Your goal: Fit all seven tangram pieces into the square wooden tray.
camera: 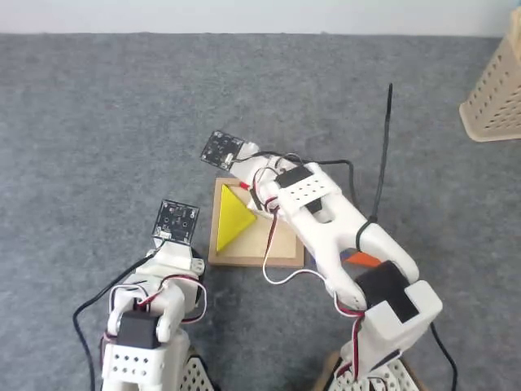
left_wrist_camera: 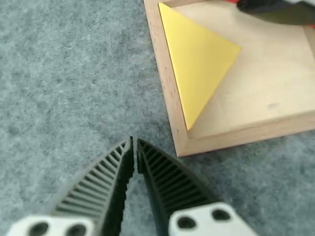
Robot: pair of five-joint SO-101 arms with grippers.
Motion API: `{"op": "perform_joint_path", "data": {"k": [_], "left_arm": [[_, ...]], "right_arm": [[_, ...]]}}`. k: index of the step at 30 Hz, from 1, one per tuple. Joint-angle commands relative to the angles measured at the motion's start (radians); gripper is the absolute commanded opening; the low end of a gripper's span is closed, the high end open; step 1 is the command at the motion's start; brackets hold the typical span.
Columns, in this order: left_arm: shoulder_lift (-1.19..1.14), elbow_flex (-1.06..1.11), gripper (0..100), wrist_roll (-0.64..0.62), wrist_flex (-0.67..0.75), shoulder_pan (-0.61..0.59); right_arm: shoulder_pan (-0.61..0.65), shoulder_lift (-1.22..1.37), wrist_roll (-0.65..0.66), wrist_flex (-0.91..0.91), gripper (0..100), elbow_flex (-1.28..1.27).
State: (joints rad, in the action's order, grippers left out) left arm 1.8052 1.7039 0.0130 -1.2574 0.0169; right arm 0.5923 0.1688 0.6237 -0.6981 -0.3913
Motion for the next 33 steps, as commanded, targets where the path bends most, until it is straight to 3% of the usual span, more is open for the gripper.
{"op": "perform_joint_path", "data": {"k": [1, 9, 16, 21, 33], "left_arm": [[0.020, -0.019, 1, -0.009, -0.006, 0.000], [0.020, -0.019, 1, -0.009, -0.006, 0.000], [0.020, -0.019, 1, -0.009, -0.006, 0.000], [0.020, -0.019, 1, -0.009, -0.006, 0.000], [0.020, -0.019, 1, -0.009, -0.006, 0.000]], "right_arm": [[0.018, -0.013, 0.011, 0.012, 0.6, 0.031], [0.019, -0.016, -0.018, -0.038, 2.1, 0.035], [0.059, -0.024, -0.031, -0.114, 19.7, 0.037], [0.101, -0.024, -0.032, -0.163, 19.8, 0.035], [0.070, -0.085, -0.032, -0.226, 19.8, 0.031]]}}
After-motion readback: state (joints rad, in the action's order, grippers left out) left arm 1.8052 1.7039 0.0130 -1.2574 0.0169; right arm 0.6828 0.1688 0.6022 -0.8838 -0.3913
